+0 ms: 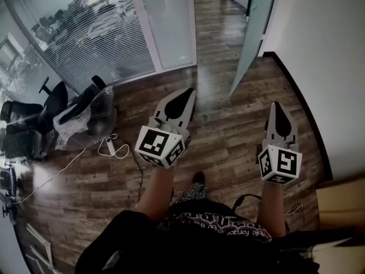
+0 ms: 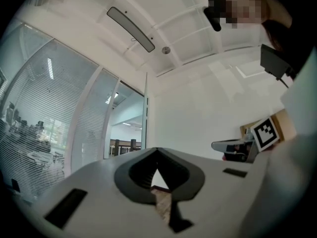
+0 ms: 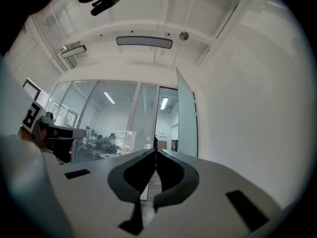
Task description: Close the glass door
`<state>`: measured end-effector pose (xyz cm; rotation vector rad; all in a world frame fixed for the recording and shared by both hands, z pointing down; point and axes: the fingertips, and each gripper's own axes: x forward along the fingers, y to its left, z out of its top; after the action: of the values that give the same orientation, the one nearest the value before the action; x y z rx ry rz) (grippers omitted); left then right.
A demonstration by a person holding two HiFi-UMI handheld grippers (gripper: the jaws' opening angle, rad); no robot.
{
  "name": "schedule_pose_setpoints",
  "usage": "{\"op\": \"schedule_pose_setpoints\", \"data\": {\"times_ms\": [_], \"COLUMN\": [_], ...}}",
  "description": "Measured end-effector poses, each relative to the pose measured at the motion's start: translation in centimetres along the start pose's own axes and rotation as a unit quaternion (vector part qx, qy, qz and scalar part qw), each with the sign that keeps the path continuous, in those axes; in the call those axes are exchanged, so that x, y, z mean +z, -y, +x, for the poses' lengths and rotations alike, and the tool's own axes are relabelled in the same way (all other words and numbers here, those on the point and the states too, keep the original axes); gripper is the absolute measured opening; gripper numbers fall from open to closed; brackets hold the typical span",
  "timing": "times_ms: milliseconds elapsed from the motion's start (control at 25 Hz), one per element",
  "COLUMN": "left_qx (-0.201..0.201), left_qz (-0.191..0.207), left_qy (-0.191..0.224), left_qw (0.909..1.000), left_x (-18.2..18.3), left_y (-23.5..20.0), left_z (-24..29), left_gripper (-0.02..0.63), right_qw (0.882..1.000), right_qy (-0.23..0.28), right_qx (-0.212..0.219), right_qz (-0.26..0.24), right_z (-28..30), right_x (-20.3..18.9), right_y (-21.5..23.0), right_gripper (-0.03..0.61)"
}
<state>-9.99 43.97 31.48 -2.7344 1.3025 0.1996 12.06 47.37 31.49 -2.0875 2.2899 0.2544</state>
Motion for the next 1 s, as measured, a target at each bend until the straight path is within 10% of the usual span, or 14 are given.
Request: {"op": "schedule_pose_setpoints", "data": {"times_ms": [1000], "left_qx": [-0.025], "left_qz": [0.003], "left_qy": [0.003], "left_qw": [0.9997], "left_x": [-1.8], "left_y": [-13.1], "left_z": [19.8], "left_gripper": [0.003], "right_qw": [0.999], "right_qy": [0.0], "right_qx": [-0.039], "right_qz": [0.001], "right_z": [21.2], "right_x": [-2.2], "right_y": [5.7], "right_gripper": [0.005]}}
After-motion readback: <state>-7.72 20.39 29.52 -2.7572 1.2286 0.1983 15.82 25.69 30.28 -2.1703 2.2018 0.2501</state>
